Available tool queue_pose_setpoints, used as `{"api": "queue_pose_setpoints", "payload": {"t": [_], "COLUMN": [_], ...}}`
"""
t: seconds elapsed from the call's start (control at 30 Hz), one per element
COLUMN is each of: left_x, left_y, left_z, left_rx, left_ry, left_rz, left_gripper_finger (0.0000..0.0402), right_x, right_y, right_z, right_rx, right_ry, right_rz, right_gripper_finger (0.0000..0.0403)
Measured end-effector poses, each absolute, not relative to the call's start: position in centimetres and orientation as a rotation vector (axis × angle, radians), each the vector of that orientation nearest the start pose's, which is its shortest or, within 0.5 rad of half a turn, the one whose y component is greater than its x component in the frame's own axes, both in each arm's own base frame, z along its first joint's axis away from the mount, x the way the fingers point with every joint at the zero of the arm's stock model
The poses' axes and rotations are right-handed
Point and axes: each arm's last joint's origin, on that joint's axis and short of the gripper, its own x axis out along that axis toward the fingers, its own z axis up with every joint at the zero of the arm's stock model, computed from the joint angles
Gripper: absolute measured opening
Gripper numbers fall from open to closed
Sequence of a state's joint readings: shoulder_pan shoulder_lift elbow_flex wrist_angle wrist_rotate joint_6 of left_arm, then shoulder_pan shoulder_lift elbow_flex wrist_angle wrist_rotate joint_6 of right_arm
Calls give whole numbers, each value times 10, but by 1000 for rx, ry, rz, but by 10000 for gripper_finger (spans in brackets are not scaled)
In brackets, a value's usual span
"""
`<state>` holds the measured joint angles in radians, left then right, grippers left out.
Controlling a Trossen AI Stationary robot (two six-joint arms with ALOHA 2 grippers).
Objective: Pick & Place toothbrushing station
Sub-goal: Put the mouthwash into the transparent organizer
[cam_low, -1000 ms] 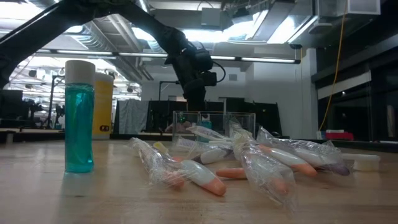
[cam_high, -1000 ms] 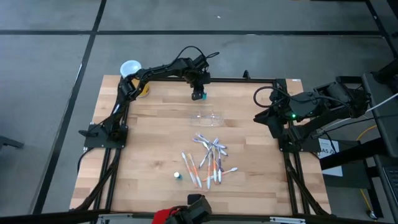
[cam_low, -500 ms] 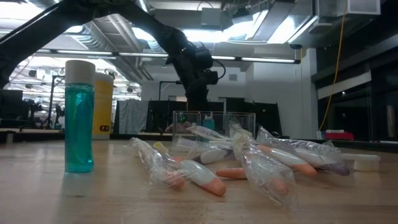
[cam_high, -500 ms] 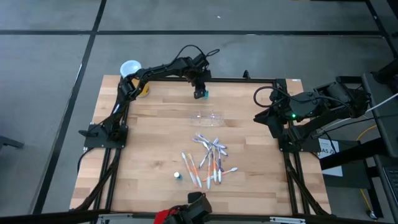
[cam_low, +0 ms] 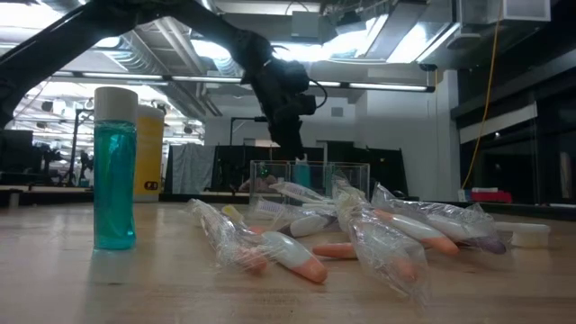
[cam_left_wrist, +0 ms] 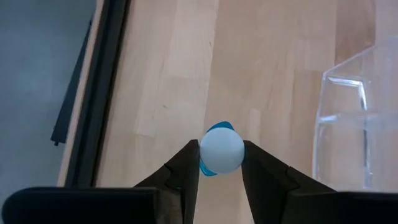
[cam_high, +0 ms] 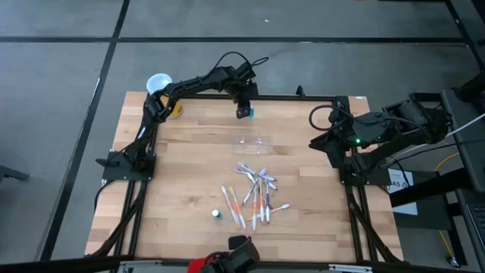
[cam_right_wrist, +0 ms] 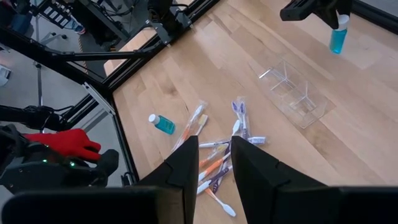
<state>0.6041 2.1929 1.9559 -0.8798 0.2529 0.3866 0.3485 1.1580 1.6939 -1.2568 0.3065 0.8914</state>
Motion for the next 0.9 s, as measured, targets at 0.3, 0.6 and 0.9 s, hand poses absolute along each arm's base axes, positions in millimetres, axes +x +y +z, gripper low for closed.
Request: {"api": "queue_pose_setpoints", "payload": {"t": [0.3, 0.6, 0.9], "left_x": [390, 389, 381], "left_y": [253, 245, 231], "left_z": [237, 247, 283], "left_rx": [-128, -126, -104], "left_ry": [1075, 1076, 1014], "left_rz": [107, 114, 143], "left_gripper_finger": [100, 100, 100], "right_x": [159, 159, 159], "right_y": [48, 48, 48], "right_z": [459, 459, 459], "right_rx": [631, 638, 623], "right_ry": [642, 641, 638], "right_rz": [-264, -266, -268], "right_gripper_finger": [98, 98, 98]}}
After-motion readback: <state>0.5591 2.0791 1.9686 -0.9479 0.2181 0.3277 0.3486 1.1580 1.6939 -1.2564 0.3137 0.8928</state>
